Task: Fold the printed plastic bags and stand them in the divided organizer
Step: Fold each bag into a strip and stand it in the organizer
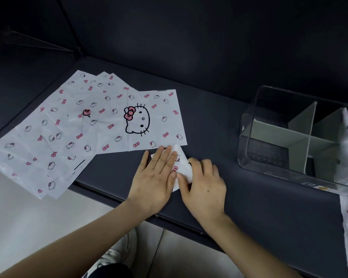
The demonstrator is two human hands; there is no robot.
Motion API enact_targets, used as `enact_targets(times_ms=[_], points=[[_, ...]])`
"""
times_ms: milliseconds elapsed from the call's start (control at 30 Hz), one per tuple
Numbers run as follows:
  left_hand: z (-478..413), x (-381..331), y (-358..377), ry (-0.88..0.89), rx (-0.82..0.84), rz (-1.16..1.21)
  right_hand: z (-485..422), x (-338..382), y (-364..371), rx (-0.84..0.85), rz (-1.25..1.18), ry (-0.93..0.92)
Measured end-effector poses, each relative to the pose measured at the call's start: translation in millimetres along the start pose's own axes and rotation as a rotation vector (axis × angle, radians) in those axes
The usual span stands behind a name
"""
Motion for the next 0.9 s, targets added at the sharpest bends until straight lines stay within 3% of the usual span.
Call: enact_targets(times_ms=[200, 367, 533, 667, 800, 900], points=[[2, -4, 5, -0.078, 0.046, -0.033, 5, -23, -1, -0.021, 0.051, 0.091], [2, -5, 5, -0.088, 0.083, -0.057, 1, -31, -10, -0.048, -0.154, 0.193], [2, -5, 5, -0.095, 0.092, -0.055, -7, -22, -3, 0.402, -0.237, 0.381], [2, -5, 4, -0.106, 0.082, -0.025, -25, -18, -1, 0.623, -0.205, 0.406], [4, -2, 2, -0.087, 0.026, 0.089, -25, -11, -8, 0.534, -0.288, 0.323], [-5, 1, -24, -0.113, -0.055, 0.225, -21, -16, -16, 0.473, -0.571, 0.326]])
Point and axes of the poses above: each hand's wrist, its own z-axis away from the middle knuckle, its own y-axis out of the palm, x = y × z, the point moved 5 cm from there along -z, towards the middle knuckle, and after that the axes turned 1 degree about z, right-handed, at the moved point
